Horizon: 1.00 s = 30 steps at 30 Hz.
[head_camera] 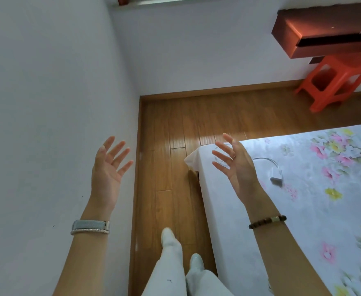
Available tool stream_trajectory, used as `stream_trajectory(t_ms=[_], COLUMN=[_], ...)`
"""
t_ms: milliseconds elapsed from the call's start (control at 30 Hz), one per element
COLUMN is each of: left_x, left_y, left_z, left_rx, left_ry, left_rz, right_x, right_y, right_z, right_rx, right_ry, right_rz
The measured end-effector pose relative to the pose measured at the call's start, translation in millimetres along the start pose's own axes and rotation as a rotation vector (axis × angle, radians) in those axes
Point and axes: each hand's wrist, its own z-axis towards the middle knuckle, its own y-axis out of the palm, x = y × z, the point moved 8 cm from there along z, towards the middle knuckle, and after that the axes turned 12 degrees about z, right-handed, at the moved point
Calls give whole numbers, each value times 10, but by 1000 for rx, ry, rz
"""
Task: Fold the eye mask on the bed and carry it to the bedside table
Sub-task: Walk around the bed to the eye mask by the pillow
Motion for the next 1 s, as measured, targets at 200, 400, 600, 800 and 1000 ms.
stream_trajectory(t_ms=[200,400,600,800,1000], left_x=[10,130,300,499,541], left_y=[173,314,431,744,1244], left_z=[845,2026,3233,4192,5048], left_rx=[-24,-69,-135,-211,-276], left_ry=[2,14,-5,-4,-24], left_rz=[20,-3,0,41,21], right_x=[-73,-149,-319,-524,-787], right_y=[177,476,848,1057,962], right_z=[801,1757,2677,3425,4168], right_rx=[4,52,119,139,203], right_ry=[-29,-52,-68,-74,-109], right_rz=[-61,-91,-65,-8,59])
